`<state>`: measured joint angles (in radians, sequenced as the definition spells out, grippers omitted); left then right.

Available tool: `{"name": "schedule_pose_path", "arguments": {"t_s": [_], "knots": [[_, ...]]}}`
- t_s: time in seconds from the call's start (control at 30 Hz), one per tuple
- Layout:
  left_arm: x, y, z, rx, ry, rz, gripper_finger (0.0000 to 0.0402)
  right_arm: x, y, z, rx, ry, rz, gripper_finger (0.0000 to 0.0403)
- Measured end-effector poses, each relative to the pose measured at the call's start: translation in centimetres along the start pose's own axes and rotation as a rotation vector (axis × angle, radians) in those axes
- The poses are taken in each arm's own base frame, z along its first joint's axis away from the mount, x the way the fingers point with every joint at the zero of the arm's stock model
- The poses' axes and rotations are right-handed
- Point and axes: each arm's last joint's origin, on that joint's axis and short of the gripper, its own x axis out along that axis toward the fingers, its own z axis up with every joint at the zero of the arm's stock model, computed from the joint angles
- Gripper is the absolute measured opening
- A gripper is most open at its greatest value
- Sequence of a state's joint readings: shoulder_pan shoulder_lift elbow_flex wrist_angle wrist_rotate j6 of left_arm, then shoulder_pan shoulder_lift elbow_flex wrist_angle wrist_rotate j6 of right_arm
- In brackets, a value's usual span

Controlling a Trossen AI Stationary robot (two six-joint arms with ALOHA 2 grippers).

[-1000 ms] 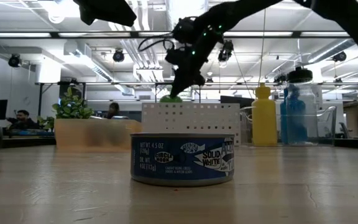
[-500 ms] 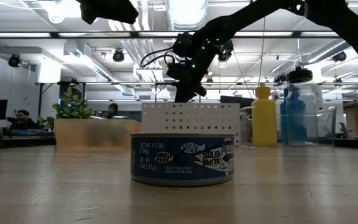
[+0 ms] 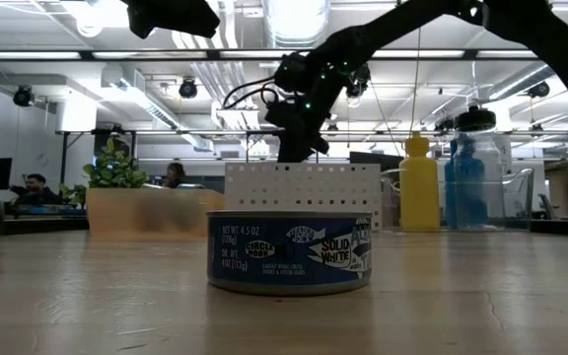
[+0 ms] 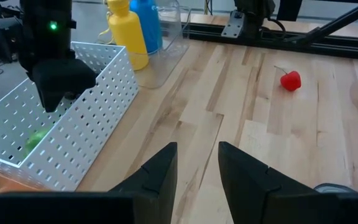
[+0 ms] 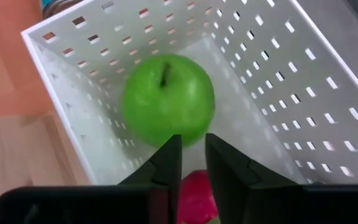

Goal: Pick & Place Food Item
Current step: Put the purple water bottle into the transparent bin

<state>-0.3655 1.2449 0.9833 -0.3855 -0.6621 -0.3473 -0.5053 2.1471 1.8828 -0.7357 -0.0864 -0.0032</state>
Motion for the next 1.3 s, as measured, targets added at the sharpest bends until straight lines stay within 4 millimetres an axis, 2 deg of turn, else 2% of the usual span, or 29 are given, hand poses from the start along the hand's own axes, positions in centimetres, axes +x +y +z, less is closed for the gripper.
{"name": "schedule_pose_path", "arguments": {"t_s": [0.27,0.5,0.67,0.97,1.13,1.3], "knots": [[0.0,0.0,0.0,0.002,0.002,0.000,0.0118,-0.7,0.1,-0.1,0.011,0.017,-0.001,0.0113],[0.0,0.0,0.0,0.003,0.002,0.000,0.0118,-5.3,0.5,0.3,-0.007,-0.017,-0.008,0.0116],[0.0,0.0,0.0,0.003,0.003,0.001,0.0118,-9.5,2.2,0.1,-0.057,-0.101,0.005,0.0092],[-0.1,0.1,0.0,0.005,0.003,0.001,0.0118,-15.0,6.6,-4.0,-0.151,-0.218,-0.064,0.0035],[-0.8,0.5,0.3,-0.011,-0.016,-0.011,0.0118,-16.8,8.7,-7.0,-0.185,-0.302,-0.006,0.0012],[-1.8,1.0,0.8,-0.027,-0.024,-0.084,0.0118,-18.3,10.3,-10.0,-0.231,-0.373,0.055,0.0009]]}}
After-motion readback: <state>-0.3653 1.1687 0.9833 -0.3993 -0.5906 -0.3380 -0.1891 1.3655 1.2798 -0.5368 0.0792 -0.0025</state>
